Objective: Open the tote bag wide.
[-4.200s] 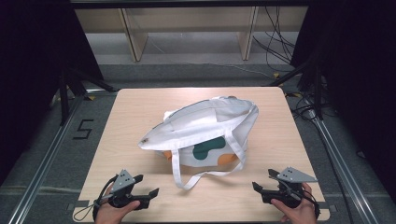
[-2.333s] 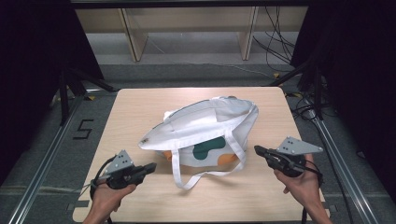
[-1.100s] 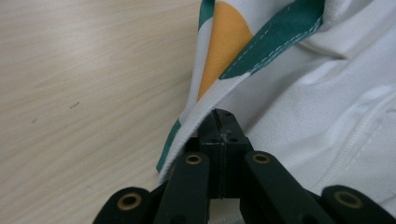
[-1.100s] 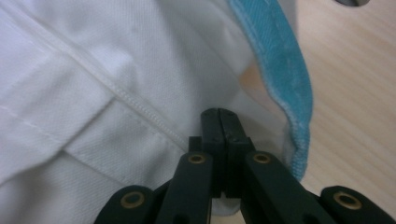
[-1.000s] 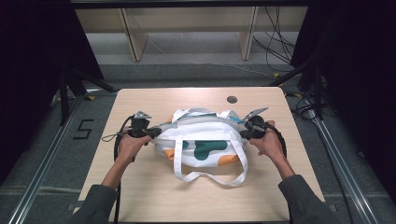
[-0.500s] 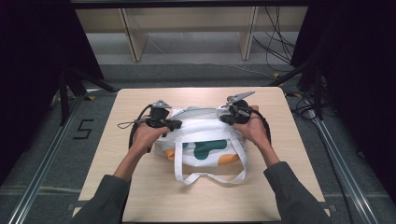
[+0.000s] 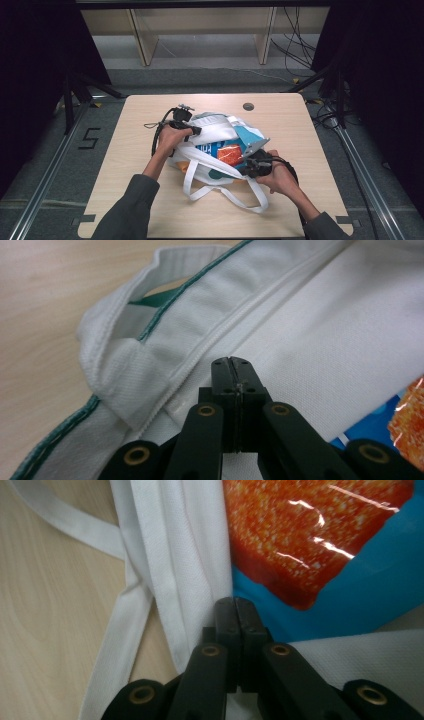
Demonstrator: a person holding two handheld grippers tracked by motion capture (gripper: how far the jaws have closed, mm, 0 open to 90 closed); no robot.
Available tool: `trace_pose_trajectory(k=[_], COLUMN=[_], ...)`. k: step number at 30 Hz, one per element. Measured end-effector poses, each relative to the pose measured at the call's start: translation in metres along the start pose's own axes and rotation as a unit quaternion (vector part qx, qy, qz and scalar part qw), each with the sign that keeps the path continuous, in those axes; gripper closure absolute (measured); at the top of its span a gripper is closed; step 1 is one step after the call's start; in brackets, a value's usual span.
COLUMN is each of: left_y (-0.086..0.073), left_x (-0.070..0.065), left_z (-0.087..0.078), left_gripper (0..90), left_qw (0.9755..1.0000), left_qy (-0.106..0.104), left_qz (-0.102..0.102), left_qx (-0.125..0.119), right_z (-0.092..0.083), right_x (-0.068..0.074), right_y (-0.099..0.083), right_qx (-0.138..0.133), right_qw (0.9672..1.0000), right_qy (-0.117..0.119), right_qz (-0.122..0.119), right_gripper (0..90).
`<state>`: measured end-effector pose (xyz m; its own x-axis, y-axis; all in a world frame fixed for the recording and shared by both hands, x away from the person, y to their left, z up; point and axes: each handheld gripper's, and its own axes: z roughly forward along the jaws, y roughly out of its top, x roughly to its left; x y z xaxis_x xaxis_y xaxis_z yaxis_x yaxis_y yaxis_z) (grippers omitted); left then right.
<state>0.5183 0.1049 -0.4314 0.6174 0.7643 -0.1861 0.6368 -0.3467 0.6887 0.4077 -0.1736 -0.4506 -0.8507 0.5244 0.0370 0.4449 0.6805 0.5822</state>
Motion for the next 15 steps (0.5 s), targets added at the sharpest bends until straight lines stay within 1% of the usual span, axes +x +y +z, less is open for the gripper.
trace_pose_trajectory(k=[1,2,3,4,5,6,7,8,9,10,11,12,13,14,15], left_y=[-0.002,-0.004,-0.008,-0.012,-0.015,-0.019,-0.022,-0.026,-0.030,-0.036,-0.041,-0.046,-0.051,-0.056,-0.063], left_x=[-0.003,-0.008,-0.012,-0.017,-0.022,-0.026,-0.029,-0.032,-0.034,-0.036,-0.037,-0.037,-0.037,-0.037,-0.040], left_z=[-0.005,-0.011,-0.015,-0.018,-0.020,-0.021,-0.022,-0.022,-0.022,-0.021,-0.020,-0.020,-0.021,-0.023,-0.023], left_gripper=[87.2,86.4,86.1,85.9,85.9,85.7,85.2,84.7,84.5,84.3,84.4,85.3,86.0,86.9,87.3], left_qw=[0.9999,0.9996,0.9992,0.9987,0.9984,0.9979,0.9973,0.9966,0.9955,0.9943,0.9937,0.9930,0.9911,0.9898,0.9894], left_qy=[-0.007,-0.017,-0.021,-0.024,-0.030,-0.038,-0.048,-0.050,-0.050,-0.055,-0.058,-0.062,-0.068,-0.072,-0.075], left_qz=[0.004,0.010,0.025,0.034,0.039,0.046,0.052,0.064,0.080,0.089,0.093,0.096,0.107,0.113,0.114], left_qx=[-0.010,-0.021,-0.024,-0.028,-0.028,-0.026,-0.019,-0.009,0.006,0.017,0.025,0.030,0.042,0.046,0.050], right_z=[-0.003,-0.010,-0.014,-0.018,-0.020,-0.020,-0.019,-0.016,-0.013,-0.008,-0.001,0.006,0.014,0.020,0.024], right_x=[-0.002,-0.005,-0.006,-0.009,-0.012,-0.016,-0.018,-0.022,-0.026,-0.029,-0.034,-0.036,-0.041,-0.047,-0.054], right_y=[0.004,0.010,0.017,0.026,0.035,0.044,0.053,0.061,0.069,0.075,0.081,0.085,0.089,0.093,0.097], right_qx=[-0.014,-0.023,-0.049,-0.068,-0.076,-0.082,-0.080,-0.077,-0.079,-0.066,-0.051,-0.029,-0.019,-0.015,-0.014], right_qw=[0.9999,0.9997,0.9987,0.9976,0.9970,0.9962,0.9962,0.9961,0.9958,0.9968,0.9971,0.9980,0.9971,0.9962,0.9957], right_qy=[0.001,-0.001,-0.010,-0.011,-0.013,-0.028,-0.034,-0.041,-0.044,-0.042,-0.051,-0.055,-0.070,-0.083,-0.090], right_qz=[0.001,-0.005,0.004,-0.004,-0.007,-0.011,-0.006,-0.008,-0.013,-0.012,-0.024,-0.011,-0.020,-0.022,-0.013], right_gripper=[90.0,90.0,90.0,90.0,90.0,90.0,90.0,90.0,90.0,90.0,90.0,90.0,90.0,90.0,90.0])
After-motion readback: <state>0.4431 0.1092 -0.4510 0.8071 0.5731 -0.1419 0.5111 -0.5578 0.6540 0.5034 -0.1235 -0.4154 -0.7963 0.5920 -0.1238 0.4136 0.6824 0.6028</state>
